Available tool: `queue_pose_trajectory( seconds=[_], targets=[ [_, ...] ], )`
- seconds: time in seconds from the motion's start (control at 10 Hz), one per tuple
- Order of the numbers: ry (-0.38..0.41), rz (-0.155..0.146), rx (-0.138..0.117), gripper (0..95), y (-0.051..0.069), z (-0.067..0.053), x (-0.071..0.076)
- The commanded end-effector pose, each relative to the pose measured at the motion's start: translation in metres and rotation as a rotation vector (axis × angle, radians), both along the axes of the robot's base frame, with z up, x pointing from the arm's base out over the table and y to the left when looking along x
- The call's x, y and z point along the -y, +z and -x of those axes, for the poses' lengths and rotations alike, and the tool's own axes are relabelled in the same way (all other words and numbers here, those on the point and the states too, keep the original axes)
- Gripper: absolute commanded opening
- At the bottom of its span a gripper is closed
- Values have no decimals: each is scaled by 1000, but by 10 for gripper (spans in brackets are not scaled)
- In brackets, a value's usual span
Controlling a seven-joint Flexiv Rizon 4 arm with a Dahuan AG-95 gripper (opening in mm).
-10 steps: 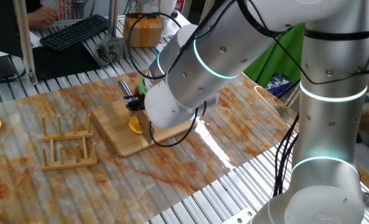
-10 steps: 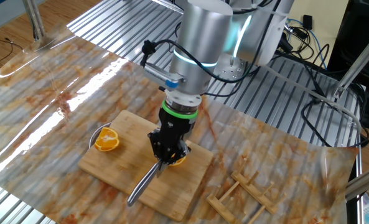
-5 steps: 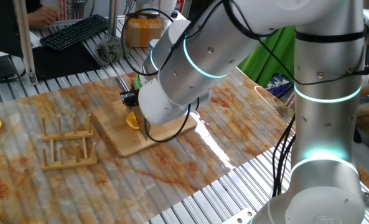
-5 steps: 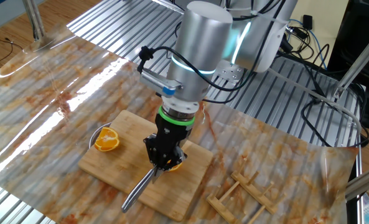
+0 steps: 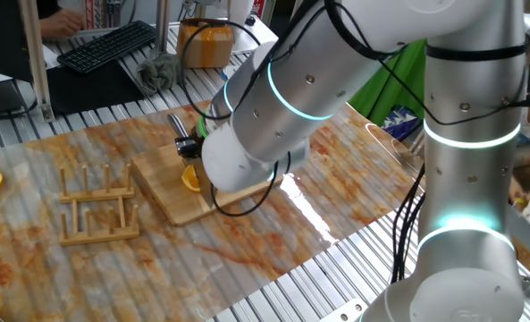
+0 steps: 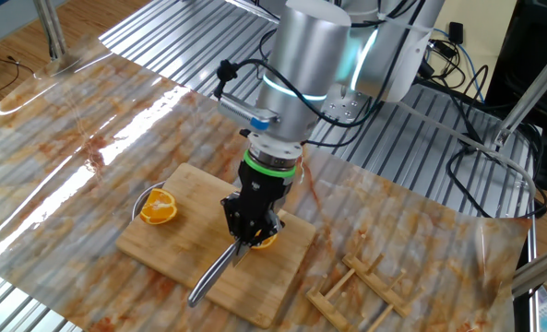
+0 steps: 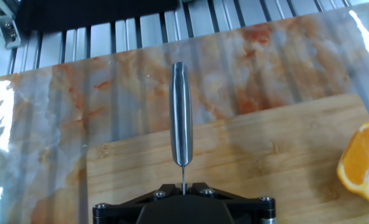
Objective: Chop the orange
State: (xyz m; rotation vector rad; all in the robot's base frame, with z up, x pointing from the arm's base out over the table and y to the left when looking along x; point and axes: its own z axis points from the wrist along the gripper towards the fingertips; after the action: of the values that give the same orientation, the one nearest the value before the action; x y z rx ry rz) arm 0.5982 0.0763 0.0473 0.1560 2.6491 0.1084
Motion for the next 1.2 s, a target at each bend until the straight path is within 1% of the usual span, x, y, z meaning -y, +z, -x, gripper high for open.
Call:
queue_pose_trajectory(
  seconds=[0.1, 0.2, 0.3, 0.4, 0.6, 0.8, 0.9, 1.0, 1.1, 1.2],
  targets=[
    [-3, 0, -5, 0, -16, -2, 0],
    [-8, -1, 6, 0, -18, -4, -2],
    [-10, 5, 11, 0, -21, -7, -4],
    [-10, 21, 6, 0, -21, -14, -5],
    [9, 31, -23, 0, -12, -26, -2],
    [24, 25, -66, 0, -1, -37, -4],
    [23, 22, -72, 0, 1, -40, -6],
    [17, 34, -78, 0, -5, -46, -11],
    [28, 45, -118, 0, -13, -51, -13],
    [29, 36, -142, 0, -18, -55, -15]
  ],
)
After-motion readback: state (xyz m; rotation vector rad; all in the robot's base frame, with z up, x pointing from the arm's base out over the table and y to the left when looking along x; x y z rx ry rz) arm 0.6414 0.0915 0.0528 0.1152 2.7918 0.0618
